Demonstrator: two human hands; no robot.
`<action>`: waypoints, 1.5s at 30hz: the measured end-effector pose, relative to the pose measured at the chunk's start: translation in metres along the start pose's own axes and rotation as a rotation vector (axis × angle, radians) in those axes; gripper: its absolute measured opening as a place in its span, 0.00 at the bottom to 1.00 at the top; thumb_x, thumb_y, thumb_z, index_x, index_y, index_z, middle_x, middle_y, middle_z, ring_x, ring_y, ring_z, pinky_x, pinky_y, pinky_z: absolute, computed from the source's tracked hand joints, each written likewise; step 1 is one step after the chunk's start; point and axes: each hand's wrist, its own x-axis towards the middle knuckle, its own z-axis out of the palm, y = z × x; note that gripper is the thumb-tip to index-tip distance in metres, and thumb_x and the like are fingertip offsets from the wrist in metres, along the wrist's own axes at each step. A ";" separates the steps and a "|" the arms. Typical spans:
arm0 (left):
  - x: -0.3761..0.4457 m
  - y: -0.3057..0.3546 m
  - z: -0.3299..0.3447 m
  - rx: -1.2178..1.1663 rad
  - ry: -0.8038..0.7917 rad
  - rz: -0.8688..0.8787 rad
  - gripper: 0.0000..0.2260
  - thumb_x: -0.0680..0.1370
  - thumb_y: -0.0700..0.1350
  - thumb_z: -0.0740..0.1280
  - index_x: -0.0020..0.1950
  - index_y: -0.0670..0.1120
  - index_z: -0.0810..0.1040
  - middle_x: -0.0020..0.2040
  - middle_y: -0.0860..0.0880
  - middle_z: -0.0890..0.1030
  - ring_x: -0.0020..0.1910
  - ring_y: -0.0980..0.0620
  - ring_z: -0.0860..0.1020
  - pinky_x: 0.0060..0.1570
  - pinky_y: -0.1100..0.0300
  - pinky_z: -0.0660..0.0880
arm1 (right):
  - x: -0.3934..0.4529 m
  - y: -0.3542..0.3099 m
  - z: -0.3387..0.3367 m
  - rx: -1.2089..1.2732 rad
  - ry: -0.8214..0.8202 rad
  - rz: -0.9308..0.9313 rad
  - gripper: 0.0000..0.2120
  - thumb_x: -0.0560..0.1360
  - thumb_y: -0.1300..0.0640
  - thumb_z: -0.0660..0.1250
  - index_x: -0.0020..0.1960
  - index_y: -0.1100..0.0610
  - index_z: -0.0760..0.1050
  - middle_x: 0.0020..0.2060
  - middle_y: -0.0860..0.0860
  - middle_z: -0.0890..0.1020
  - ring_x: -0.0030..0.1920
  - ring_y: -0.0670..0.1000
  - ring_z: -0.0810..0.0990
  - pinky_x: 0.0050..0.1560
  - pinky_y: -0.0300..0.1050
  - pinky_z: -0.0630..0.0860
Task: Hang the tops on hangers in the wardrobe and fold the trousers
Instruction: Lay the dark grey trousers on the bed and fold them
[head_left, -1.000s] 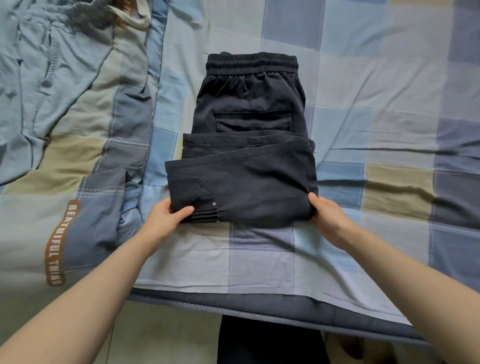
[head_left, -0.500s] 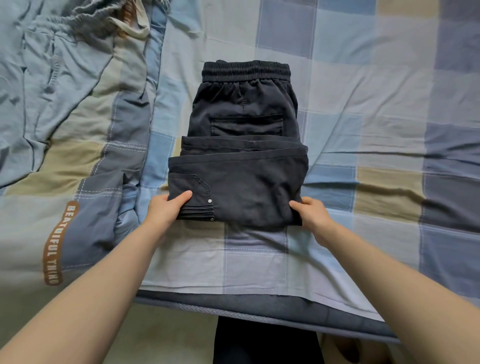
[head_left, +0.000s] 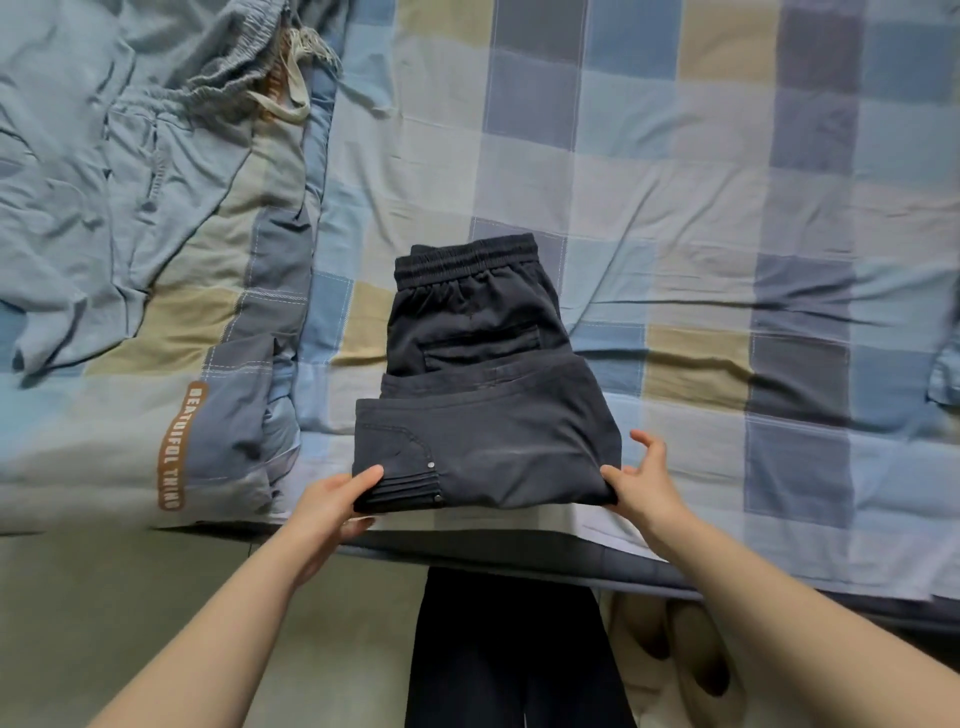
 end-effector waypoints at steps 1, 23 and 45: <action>-0.016 -0.006 -0.001 0.001 -0.025 0.000 0.12 0.78 0.47 0.68 0.54 0.39 0.80 0.48 0.42 0.85 0.47 0.47 0.82 0.46 0.58 0.76 | -0.014 -0.001 -0.007 -0.052 -0.013 -0.022 0.27 0.77 0.69 0.60 0.67 0.45 0.55 0.39 0.60 0.76 0.36 0.54 0.76 0.32 0.43 0.77; 0.109 0.185 0.010 0.297 0.097 0.304 0.15 0.77 0.47 0.70 0.62 0.51 0.73 0.52 0.51 0.77 0.40 0.61 0.77 0.39 0.67 0.72 | 0.110 -0.188 0.049 -0.179 -0.033 -0.126 0.14 0.79 0.45 0.58 0.57 0.54 0.70 0.50 0.52 0.75 0.47 0.52 0.76 0.50 0.47 0.75; 0.127 0.104 0.040 -0.285 -0.027 0.093 0.17 0.75 0.58 0.70 0.57 0.49 0.79 0.50 0.51 0.86 0.47 0.51 0.85 0.36 0.56 0.81 | 0.115 -0.102 0.096 0.107 0.015 -0.037 0.18 0.77 0.38 0.59 0.46 0.52 0.76 0.44 0.47 0.80 0.42 0.46 0.80 0.35 0.38 0.74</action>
